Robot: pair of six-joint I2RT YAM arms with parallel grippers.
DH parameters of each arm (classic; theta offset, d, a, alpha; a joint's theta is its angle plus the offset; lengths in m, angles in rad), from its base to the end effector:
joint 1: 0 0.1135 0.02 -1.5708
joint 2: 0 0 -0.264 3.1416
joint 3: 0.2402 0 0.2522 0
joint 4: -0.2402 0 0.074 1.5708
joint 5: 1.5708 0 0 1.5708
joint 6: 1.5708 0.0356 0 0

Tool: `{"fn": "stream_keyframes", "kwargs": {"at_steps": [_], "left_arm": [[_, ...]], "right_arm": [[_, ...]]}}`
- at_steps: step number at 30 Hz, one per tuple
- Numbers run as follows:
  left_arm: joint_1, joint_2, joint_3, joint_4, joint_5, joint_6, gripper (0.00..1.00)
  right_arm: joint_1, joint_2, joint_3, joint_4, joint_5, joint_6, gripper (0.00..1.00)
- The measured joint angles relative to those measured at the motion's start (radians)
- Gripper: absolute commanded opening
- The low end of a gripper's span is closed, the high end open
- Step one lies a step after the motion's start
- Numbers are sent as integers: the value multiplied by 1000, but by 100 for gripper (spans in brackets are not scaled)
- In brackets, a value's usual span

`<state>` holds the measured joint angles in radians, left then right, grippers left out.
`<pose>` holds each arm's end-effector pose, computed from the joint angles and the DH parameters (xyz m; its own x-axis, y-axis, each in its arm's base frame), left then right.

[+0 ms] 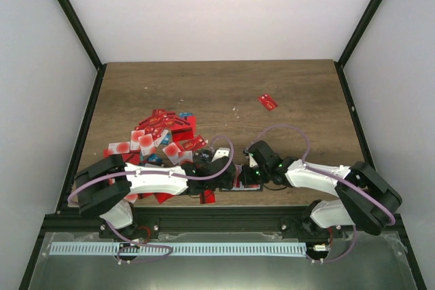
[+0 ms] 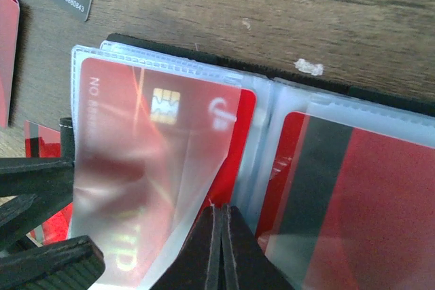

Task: Put the credit cards into the card holder

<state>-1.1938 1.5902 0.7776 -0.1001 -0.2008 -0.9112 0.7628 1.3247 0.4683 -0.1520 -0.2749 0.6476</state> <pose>0.1184 -0.2798 0.1547 -0.8630 0.0761 -0.4995 0.3007 0.8719 -0.3866 0.1518 0.1585 0.1322 -0.9520 -0.1068 -0.2867 -0.2449 0.8278 0.5048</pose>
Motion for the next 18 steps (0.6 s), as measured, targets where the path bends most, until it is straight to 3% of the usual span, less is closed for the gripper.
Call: {"fn": "stream_keyframes", "kwargs": {"at_steps": [18], "left_arm": [[0,25,38,71,56,15,32]], "right_arm": [[0,-106,0,-108,67,5,1]]}}
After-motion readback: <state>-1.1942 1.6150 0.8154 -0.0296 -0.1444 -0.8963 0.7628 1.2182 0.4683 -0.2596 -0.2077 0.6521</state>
